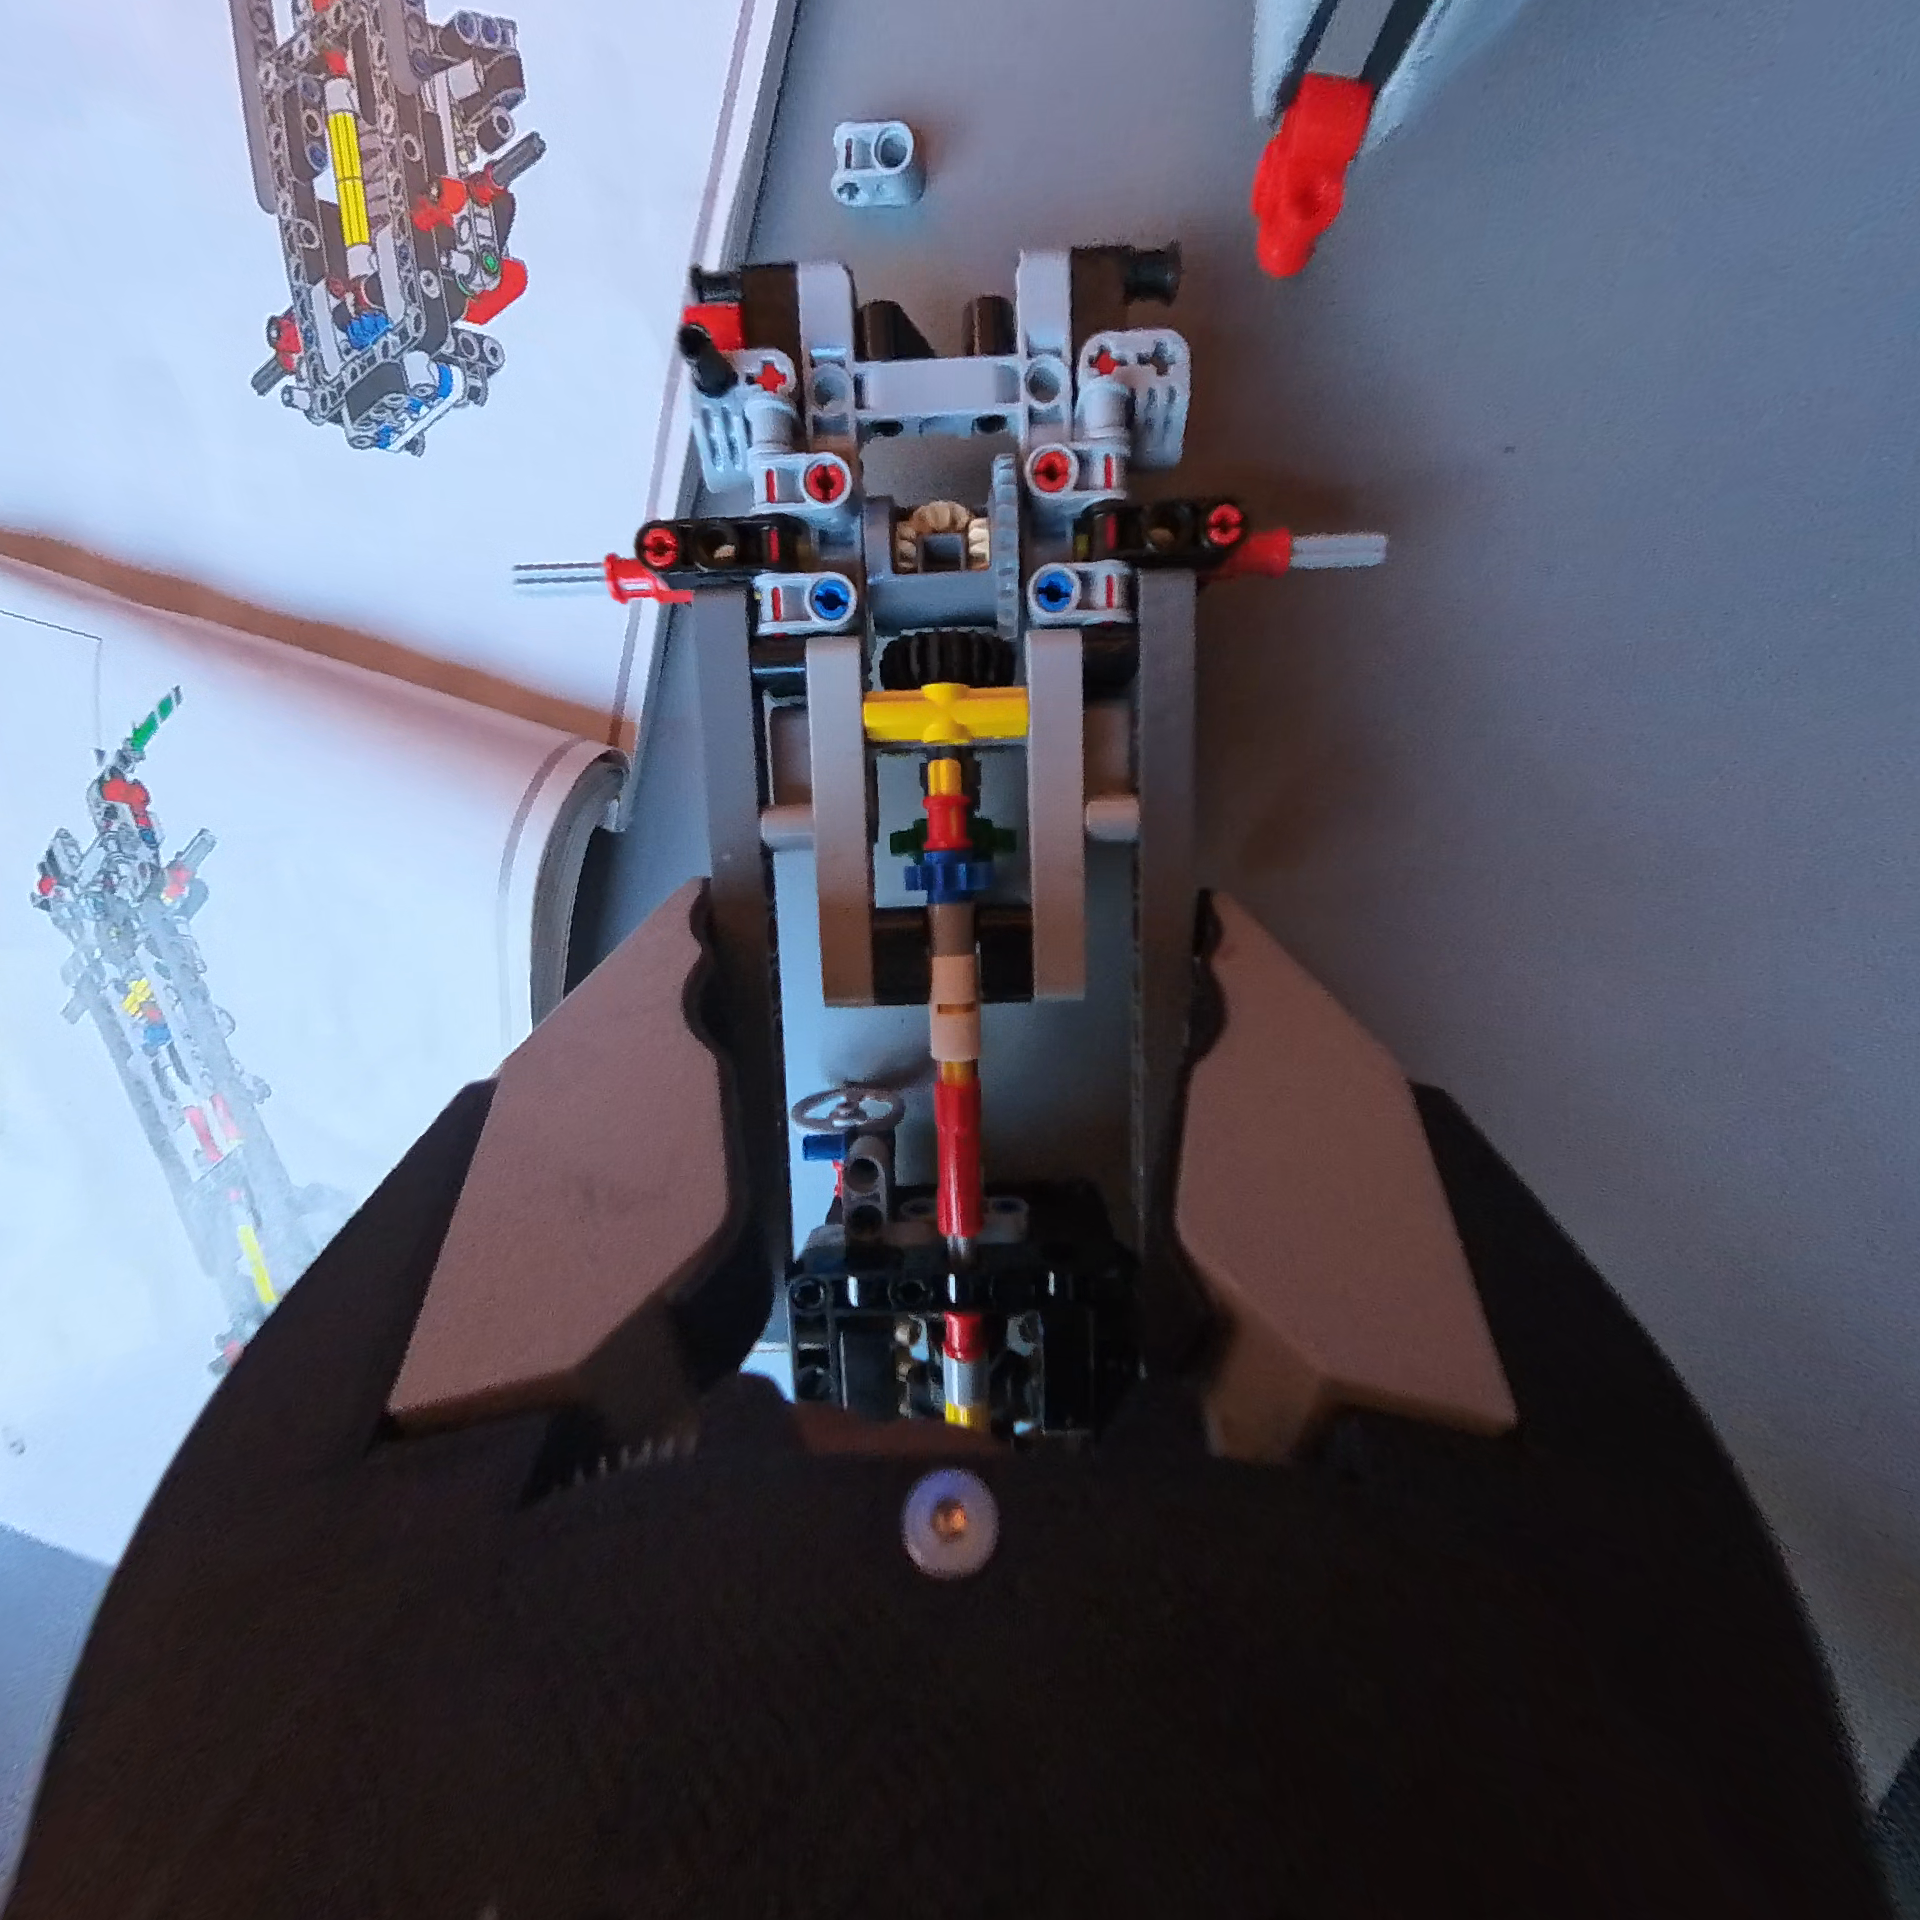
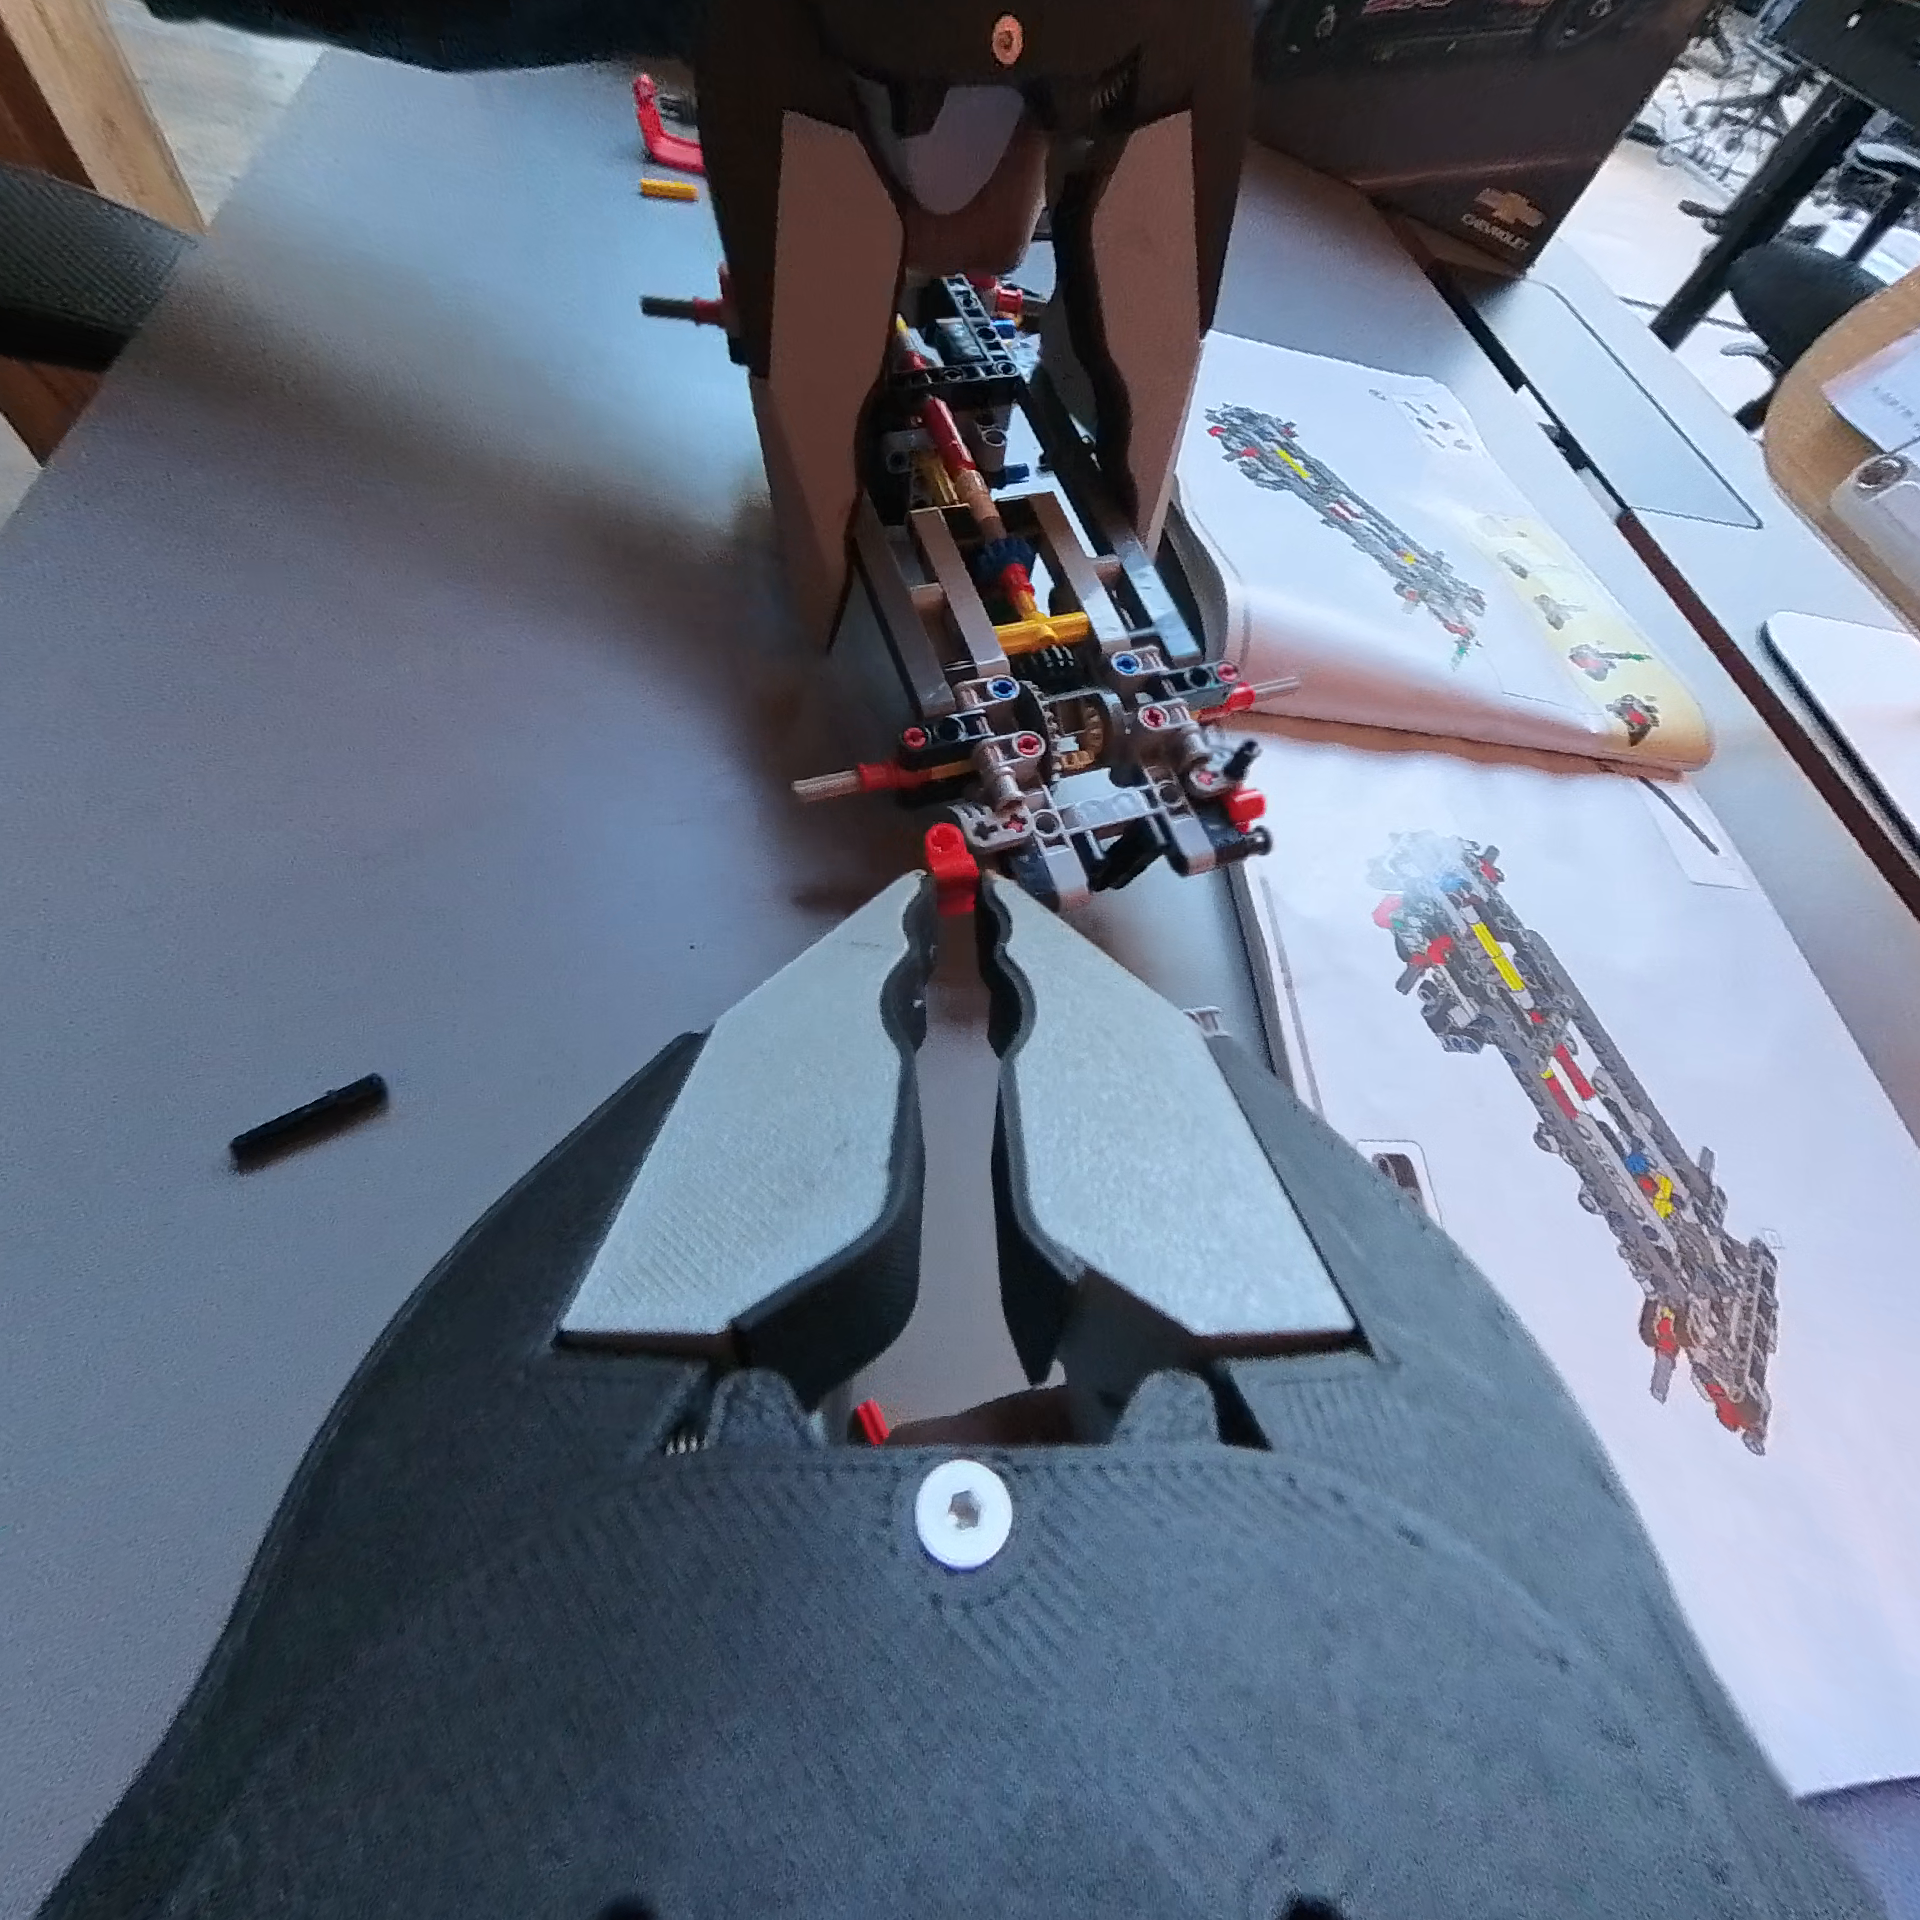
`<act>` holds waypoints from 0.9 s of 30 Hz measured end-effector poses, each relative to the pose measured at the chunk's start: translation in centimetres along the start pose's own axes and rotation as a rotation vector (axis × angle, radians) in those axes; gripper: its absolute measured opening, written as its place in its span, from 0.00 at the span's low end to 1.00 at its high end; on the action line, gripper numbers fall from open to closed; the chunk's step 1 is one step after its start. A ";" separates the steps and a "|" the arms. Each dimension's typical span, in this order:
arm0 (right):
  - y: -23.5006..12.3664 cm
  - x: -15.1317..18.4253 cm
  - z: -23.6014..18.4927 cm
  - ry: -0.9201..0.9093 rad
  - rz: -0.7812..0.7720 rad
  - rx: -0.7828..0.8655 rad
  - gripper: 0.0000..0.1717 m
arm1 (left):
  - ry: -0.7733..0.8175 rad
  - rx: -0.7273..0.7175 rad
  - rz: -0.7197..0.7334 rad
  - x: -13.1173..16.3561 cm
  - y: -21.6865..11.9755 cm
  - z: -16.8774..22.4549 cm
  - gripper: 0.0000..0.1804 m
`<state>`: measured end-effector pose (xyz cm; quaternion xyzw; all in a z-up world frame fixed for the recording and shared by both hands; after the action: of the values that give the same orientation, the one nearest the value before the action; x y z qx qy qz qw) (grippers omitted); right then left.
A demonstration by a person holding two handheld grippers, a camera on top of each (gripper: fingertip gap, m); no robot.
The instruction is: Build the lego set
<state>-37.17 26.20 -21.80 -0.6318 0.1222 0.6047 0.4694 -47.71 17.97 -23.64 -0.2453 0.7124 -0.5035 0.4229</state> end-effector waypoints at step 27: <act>2.2 0.2 -0.1 0.033 -0.085 0.019 0.02 | -0.049 0.142 0.071 -0.1 -0.3 -0.3 0.47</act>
<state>-38.66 25.08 -22.94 -0.6418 0.1086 0.5724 0.4986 -47.94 18.09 -23.25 -0.2015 0.6726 -0.5313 0.4740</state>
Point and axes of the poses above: each gripper's, where its closed fingertips meet, y out along the fingers, x out of its underside, z = x × y across the jaws, the point moved 3 cm from there along -y, back along the fingers, and after that the axes turned 2 degrees about y, right-handed, at the moved point
